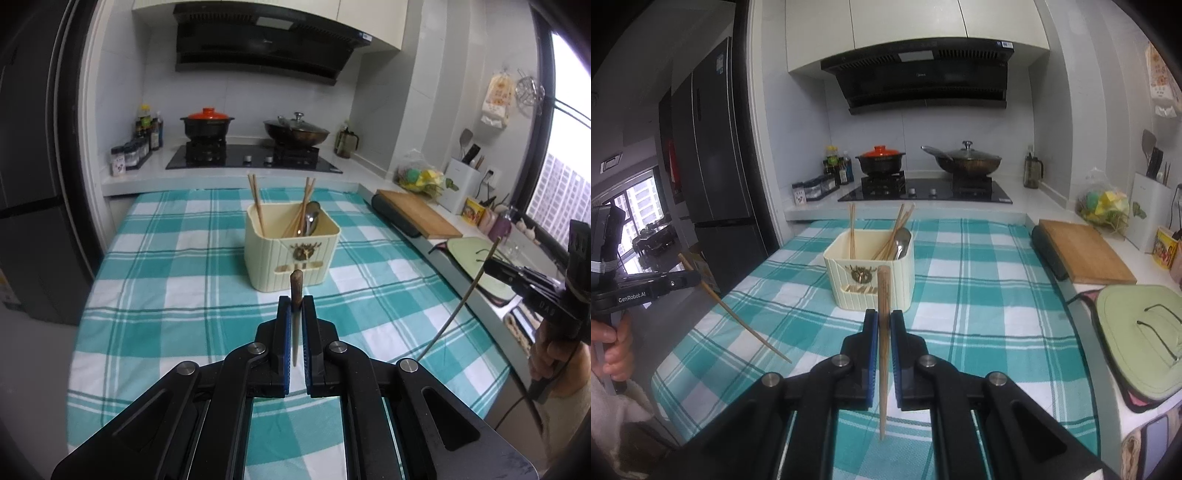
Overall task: Organize utensils
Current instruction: 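Lift both chopsticks upright and carry them over the cream caddy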
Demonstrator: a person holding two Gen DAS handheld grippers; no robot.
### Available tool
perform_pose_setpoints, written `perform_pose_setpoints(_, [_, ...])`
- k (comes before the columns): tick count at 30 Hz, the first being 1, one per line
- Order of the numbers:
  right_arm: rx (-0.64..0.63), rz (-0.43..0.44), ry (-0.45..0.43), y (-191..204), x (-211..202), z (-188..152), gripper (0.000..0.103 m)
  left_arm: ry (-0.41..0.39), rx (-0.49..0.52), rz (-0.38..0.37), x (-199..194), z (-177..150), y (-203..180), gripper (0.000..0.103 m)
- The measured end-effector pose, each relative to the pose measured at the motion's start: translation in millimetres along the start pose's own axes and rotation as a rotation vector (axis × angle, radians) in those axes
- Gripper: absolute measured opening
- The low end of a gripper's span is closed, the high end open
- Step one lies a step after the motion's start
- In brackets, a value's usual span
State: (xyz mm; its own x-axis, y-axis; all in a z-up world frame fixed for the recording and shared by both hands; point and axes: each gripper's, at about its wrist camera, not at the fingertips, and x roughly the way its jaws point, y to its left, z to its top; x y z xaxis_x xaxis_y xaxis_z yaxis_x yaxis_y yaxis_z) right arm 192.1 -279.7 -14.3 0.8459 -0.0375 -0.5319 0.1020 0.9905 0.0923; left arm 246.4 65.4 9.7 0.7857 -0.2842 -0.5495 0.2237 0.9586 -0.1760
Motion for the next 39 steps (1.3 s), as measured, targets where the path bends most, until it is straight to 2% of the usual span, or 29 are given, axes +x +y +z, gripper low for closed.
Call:
perform_pose_setpoints(12, [-0.019, 0.008, -0.065, 4, -5, 32, 0.007, -0.059, 0.009, -0.029, -23, 32, -4, 0.004])
perform_pose_setpoints(23, [-0.030, 0.016, -0.095, 2, 8, 71, 0.007, -0.100, 0.004, -0.056, -26, 72, -2, 0.004])
perform_pose_setpoints(31, [-0.054, 0.011, -0.149, -3, 25, 119, 0.007, -0.167, 0.010, -0.042, -13, 130, 0, 0.004])
perform_pose_setpoints(37, [-0.043, 0.021, -0.211, -10, 53, 168, 0.007, -0.224, 0.009, 0.002, 19, 183, 3, 0.004])
perform_pose_setpoints(39, [-0.046, 0.024, -0.229, -10, 67, 181, 0.007, -0.220, 0.003, 0.007, 37, 195, 5, 0.004])
